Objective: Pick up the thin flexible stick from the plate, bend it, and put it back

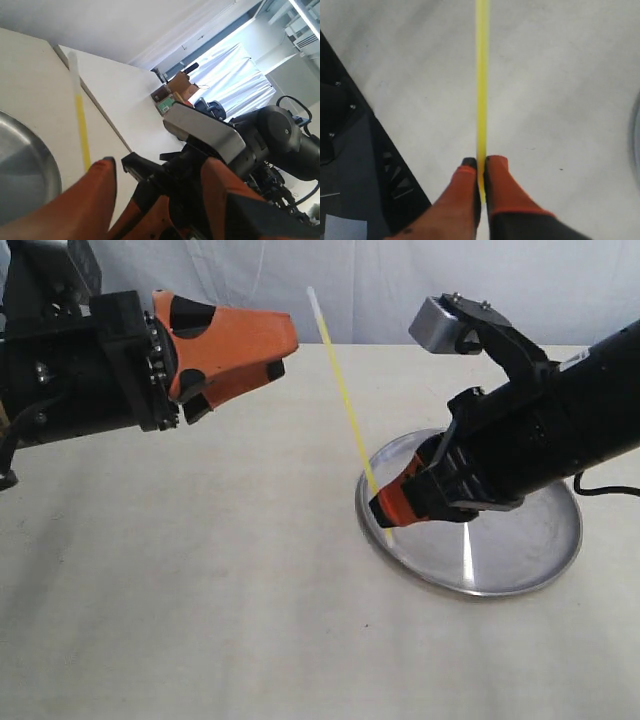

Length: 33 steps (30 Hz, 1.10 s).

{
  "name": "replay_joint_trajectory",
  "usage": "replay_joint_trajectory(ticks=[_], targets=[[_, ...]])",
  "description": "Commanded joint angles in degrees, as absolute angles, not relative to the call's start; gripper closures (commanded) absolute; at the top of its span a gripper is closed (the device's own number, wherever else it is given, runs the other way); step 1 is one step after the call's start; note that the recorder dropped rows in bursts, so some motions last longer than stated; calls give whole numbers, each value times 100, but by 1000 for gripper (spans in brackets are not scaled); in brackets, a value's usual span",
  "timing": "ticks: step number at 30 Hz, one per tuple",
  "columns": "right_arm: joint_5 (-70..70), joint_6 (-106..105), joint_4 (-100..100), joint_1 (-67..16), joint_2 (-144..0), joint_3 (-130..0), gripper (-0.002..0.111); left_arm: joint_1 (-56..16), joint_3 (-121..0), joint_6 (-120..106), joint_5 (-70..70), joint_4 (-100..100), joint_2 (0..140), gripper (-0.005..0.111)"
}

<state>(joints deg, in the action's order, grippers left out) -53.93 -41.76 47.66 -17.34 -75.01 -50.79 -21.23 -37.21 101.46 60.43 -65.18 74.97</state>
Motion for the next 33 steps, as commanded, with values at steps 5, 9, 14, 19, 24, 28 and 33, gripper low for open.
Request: replay_joint_trajectory(ticks=[5,9,14,19,24,28,33], targets=[[-5356,-4203,5240,-2165,-7501,-5049,109,-2181,-3828,9825,5544,-6561,7536,56],[-5356,-4203,5345,-2276,-7501,-5049,109,-2181,-3828,9825,5338,-6635,7536,51],[-5343,-4203,5490,-2448,-7501,-5049,109,-2181,-3828,9825,5187,-6627,7536,50],[-5315,-4203,5556,-2672,-7501,-5049,109,-2181,-3828,9825,4996,-6595,7536,51],[-5305,-4242,5556,-2800,-7501,-5049,109,-2181,-3828,9825,5065,-6555,7536,63],[-5203,-4242,5556,-2800,-7501,-5049,109,-2181,-3828,9825,5093,-6582,7536,93],[-5052,-4254,5556,-2800,-7501,-5049,109,-2181,-3828,9817,5093,-6600,7536,107]])
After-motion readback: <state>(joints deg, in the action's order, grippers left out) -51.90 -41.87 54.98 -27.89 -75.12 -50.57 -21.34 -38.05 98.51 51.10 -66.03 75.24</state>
